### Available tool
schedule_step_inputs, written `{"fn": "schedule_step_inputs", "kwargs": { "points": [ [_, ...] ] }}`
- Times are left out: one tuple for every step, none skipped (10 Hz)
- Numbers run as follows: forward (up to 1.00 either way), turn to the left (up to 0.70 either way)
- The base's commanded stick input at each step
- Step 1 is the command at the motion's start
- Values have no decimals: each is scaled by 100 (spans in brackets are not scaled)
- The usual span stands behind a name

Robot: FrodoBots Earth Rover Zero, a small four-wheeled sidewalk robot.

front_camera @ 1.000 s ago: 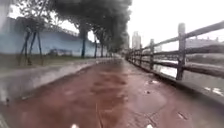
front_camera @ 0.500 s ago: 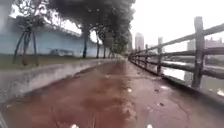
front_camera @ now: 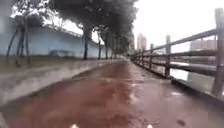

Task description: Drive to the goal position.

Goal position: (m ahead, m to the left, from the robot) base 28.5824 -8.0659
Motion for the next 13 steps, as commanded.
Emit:
{"fn": "schedule_step_inputs", "kwargs": {
  "points": [
    [85,2],
    [85,-8],
    [85,-21],
    [85,-28],
    [85,-32],
    [85,-32],
    [85,-28],
    [85,-16],
    [85,-5],
    [85,2],
    [85,2],
    [85,2],
    [85,2]
  ]
}}
